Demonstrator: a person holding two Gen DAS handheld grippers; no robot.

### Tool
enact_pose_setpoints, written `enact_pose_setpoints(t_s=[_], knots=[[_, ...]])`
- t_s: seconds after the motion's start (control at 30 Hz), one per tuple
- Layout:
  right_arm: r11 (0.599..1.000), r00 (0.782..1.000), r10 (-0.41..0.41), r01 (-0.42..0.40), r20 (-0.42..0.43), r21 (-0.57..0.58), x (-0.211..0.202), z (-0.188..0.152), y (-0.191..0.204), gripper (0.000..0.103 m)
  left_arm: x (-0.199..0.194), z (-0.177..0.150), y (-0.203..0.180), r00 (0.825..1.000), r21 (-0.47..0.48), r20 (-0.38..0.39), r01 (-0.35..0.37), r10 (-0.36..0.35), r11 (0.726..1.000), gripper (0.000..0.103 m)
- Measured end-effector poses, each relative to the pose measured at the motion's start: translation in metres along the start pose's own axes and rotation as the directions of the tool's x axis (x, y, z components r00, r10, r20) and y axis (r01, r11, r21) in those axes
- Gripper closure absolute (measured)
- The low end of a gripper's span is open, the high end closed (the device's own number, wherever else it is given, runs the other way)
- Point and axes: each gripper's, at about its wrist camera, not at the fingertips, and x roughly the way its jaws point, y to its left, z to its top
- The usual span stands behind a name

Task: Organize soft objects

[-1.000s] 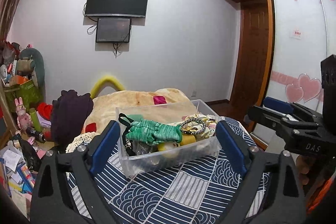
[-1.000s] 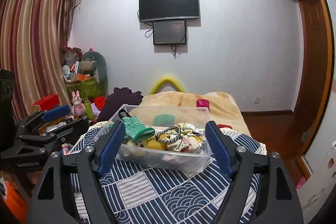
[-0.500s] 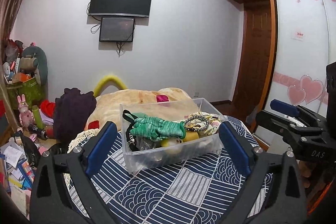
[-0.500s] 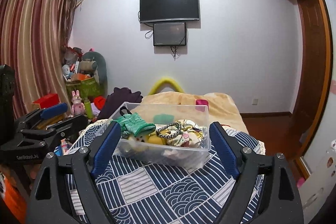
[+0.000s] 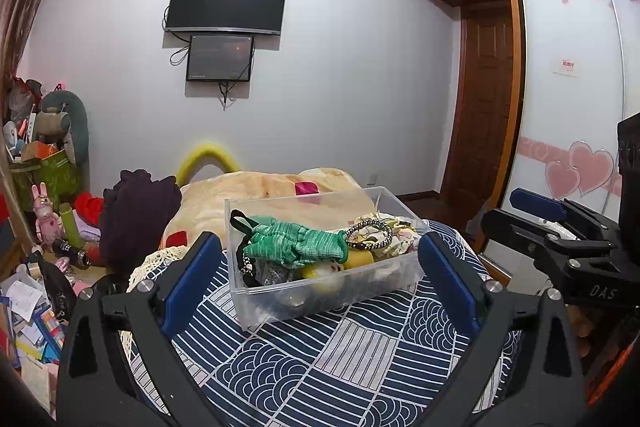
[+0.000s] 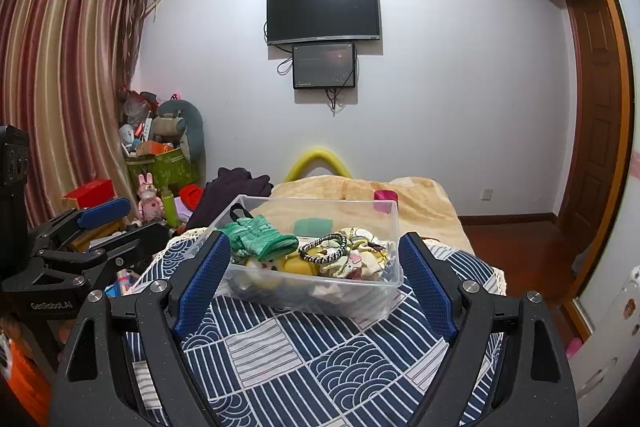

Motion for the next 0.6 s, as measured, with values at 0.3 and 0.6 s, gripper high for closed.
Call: enact_pose_setpoints(t_s=[0.3, 0.6], knots=[[1.000, 1.000, 0.001, -0.001, 0.001, 0.006, 0.0003, 0.0002, -0.0002, 0.018, -0.0013, -0.0005, -0.0032, 1.000, 0.010, 0.002, 0.008, -0.008, 1.000, 0.002], [1.000, 1.000, 0.006, -0.006, -0.001, 0.011, -0.0019, 0.0001, -0.0008, 0.018, -0.0011, 0.0009, -0.0039, 1.000, 0.000, 0.000, 0.006, -0.006, 1.000, 0.001]])
